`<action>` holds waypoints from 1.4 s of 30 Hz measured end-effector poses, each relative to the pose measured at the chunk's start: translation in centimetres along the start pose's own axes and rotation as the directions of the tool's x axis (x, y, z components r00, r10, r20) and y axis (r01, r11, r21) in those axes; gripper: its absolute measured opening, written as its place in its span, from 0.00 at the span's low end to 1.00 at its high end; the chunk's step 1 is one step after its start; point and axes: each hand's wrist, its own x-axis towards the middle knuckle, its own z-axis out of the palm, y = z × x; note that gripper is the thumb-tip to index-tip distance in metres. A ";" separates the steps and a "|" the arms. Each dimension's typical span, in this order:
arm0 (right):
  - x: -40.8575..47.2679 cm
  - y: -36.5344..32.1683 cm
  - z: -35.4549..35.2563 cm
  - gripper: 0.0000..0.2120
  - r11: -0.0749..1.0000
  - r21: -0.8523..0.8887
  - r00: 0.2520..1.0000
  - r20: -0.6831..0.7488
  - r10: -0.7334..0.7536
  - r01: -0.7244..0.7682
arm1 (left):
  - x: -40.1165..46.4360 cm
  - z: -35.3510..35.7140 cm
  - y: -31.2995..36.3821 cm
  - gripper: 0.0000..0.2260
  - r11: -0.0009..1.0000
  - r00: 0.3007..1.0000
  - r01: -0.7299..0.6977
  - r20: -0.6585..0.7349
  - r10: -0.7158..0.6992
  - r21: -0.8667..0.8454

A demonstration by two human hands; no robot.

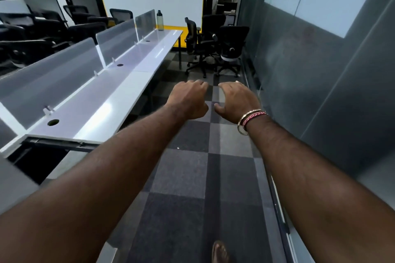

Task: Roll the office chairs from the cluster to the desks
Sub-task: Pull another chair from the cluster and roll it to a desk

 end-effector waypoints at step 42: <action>71.7 42.4 34.6 0.22 0.989 -0.081 0.992 0.024 0.126 -0.124 | 84.5 36.0 -13.4 0.21 0.987 0.991 -0.129 0.017 0.131 -0.091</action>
